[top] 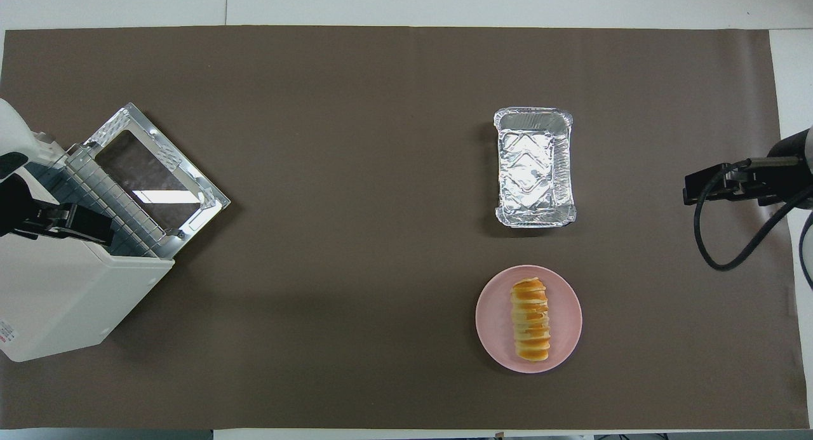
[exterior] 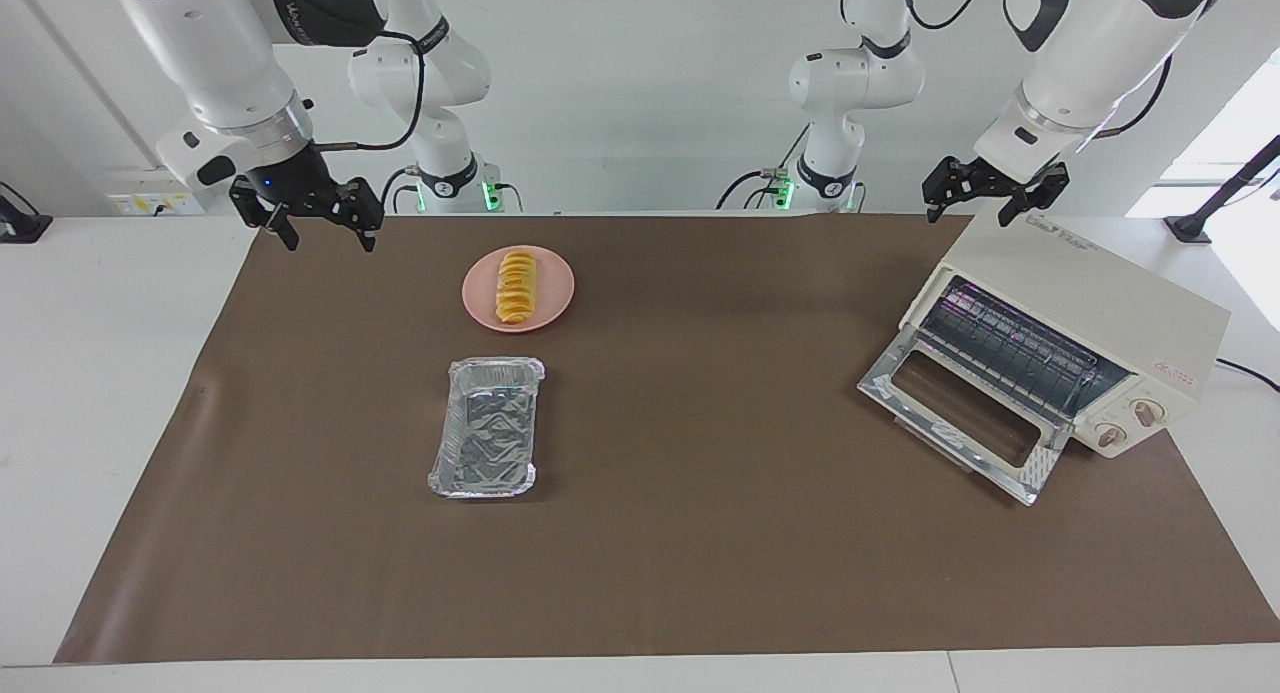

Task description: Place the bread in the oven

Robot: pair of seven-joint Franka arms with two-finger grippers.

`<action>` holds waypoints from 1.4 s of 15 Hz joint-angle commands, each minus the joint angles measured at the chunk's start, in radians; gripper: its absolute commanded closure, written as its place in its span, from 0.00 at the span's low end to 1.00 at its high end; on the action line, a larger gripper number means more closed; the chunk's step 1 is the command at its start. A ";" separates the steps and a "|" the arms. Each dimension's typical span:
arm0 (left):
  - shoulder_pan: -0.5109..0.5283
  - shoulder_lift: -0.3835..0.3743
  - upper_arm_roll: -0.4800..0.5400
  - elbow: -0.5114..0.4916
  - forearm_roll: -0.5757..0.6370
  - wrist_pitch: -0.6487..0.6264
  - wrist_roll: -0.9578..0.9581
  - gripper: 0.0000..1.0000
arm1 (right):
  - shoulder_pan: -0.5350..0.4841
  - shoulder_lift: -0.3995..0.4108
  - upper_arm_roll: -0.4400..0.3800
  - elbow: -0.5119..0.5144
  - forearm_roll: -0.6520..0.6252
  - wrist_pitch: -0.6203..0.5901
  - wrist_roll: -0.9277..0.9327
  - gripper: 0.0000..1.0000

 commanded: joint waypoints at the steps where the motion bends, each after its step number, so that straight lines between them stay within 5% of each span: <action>1: 0.003 -0.016 0.002 -0.002 -0.007 -0.016 -0.003 0.00 | -0.016 0.001 0.008 0.012 0.019 -0.018 0.002 0.00; 8: 0.003 -0.016 0.002 -0.002 -0.007 -0.016 -0.003 0.00 | 0.002 -0.066 0.022 -0.127 0.045 0.006 -0.005 0.00; 12: 0.003 -0.016 0.002 -0.002 -0.007 -0.016 -0.003 0.00 | 0.098 -0.162 0.027 -0.385 0.055 0.146 0.108 0.00; 21: 0.003 -0.016 0.002 -0.002 -0.007 -0.016 -0.003 0.00 | 0.240 -0.157 0.028 -0.730 0.160 0.497 0.196 0.00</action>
